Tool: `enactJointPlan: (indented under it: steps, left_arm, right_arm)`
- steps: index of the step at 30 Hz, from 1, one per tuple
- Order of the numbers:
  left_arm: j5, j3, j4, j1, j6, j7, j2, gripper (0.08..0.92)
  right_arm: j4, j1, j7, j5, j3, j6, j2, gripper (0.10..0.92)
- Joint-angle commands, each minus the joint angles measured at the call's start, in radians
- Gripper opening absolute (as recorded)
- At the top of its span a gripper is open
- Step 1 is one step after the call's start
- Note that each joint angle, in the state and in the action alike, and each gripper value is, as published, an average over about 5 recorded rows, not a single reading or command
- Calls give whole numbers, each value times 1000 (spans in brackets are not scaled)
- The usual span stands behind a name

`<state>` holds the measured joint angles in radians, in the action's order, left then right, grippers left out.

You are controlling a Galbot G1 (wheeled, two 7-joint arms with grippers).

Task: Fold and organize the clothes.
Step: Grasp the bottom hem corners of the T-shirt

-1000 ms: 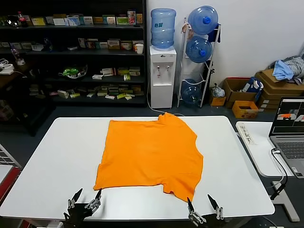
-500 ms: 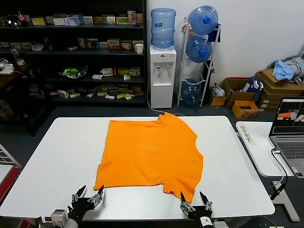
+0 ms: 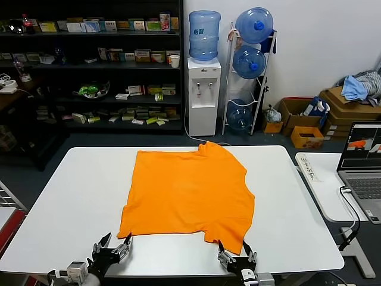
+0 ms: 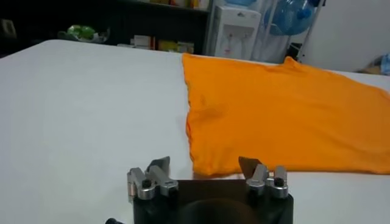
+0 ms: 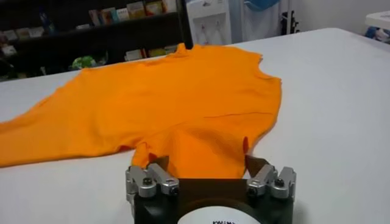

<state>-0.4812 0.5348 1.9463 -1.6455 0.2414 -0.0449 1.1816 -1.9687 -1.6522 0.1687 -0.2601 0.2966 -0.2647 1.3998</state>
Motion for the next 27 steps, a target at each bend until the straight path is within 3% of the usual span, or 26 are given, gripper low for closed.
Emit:
enactJointPlan:
  steps: [1,17,21,27]
  left_arm:
    - [4,-3,-7,8,3,1,3,666]
    - [12,-1,-16,10,-16,-7,6,207]
    - [7,3,-5,1,-14,-9,0,107]
    - [-52,21,54,-33,-1,-22,-26,91]
  right_arm:
    - [9,10,7,7,-8,-15,4,605]
    - [-66,-43,13,20,-5,36,-19,155]
    - [-95,-66,17,-2,-6,59,-36,124]
    - [-159,-122,19,-41,-2,74,-81,124]
